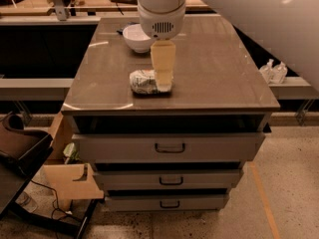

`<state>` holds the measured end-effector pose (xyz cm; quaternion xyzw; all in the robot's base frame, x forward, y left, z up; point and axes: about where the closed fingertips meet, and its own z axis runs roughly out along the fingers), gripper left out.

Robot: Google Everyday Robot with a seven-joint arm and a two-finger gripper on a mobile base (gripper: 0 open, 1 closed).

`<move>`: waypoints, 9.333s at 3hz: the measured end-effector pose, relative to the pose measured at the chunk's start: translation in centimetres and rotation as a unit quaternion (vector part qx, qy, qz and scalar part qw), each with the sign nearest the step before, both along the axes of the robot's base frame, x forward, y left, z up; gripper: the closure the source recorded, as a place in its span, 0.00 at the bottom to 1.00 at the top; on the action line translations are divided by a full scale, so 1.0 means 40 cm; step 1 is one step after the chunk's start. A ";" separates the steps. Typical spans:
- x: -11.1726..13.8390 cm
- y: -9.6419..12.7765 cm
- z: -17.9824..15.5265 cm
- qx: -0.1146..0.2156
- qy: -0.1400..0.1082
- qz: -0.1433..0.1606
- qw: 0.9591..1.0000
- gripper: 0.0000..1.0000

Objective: Place 7up can upright

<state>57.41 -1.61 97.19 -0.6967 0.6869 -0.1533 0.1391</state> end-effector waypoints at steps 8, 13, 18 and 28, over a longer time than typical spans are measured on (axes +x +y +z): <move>0.166 0.157 -0.277 0.080 0.079 0.010 0.994 0.00; 0.239 0.065 -0.319 0.019 0.078 0.004 0.997 0.41; 0.253 0.080 -0.329 0.022 0.092 0.015 0.995 1.00; 0.156 -0.064 -0.168 0.611 0.035 -0.051 0.790 1.00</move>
Offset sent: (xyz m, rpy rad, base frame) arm 0.0102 0.0627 -0.0478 0.1787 0.0967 0.0379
